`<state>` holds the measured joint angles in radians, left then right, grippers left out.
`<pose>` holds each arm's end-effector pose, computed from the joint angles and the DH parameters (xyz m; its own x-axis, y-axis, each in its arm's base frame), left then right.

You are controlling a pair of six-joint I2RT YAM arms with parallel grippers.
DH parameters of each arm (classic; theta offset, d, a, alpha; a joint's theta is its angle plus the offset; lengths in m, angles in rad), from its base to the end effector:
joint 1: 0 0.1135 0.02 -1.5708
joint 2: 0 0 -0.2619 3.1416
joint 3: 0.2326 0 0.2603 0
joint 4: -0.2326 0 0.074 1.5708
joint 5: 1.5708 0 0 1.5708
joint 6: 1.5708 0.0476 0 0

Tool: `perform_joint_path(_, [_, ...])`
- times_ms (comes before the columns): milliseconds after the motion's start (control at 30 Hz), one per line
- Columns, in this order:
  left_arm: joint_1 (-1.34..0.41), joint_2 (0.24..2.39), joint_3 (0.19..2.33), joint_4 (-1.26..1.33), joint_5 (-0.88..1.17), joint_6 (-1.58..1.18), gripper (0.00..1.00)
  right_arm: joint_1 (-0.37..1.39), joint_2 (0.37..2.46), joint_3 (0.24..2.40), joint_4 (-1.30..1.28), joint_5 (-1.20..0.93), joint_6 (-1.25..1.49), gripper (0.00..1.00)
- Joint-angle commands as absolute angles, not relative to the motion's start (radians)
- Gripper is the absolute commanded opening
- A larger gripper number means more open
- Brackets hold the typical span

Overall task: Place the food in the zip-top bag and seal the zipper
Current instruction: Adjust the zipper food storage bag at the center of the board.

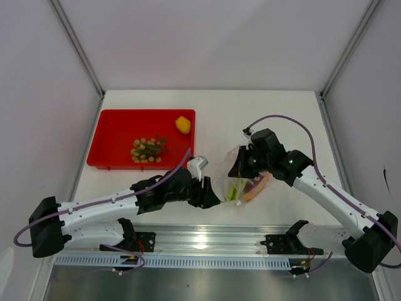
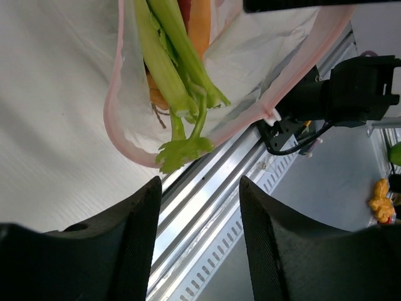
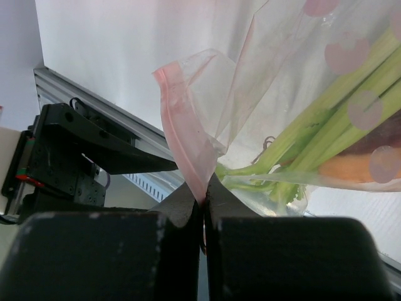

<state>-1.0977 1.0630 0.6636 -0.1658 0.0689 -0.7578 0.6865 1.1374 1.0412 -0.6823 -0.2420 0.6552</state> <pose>0.1119 -0.2258 0.2341 -0.8058 0.0694 -0.5880 0.4966 0.6203 -0.6072 0.1888 0.1695 0.3022 -0.8860 0.0388 -0.4620 -0.2616 0.7809 0.5673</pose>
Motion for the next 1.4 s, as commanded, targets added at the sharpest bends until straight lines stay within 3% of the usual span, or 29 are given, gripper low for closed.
perform_joint_path(0, [-1.104, 1.074, 0.732, -0.166, 0.043, -0.750, 0.59, 0.696, 1.109, 1.065, -0.660, -0.232, 0.667, 0.00])
perform_joint_path(633, [-1.104, 1.132, 0.727, -0.144, 0.067, -0.767, 0.54, 0.713, 1.094, 1.065, -0.672, -0.215, 0.673, 0.00])
perform_joint_path(900, [-1.104, 1.150, 0.716, -0.127, 0.071, -0.764, 0.39, 0.719, 1.094, 1.065, -0.675, -0.209, 0.676, 0.00])
perform_joint_path(1133, [-1.104, 1.143, 0.687, -0.110, 0.074, -0.767, 0.45, 0.721, 1.092, 1.058, -0.673, -0.206, 0.677, 0.00])
perform_joint_path(1367, [-1.108, 1.147, 0.664, -0.100, 0.074, -0.769, 0.41, 0.721, 1.094, 1.058, -0.672, -0.206, 0.675, 0.00])
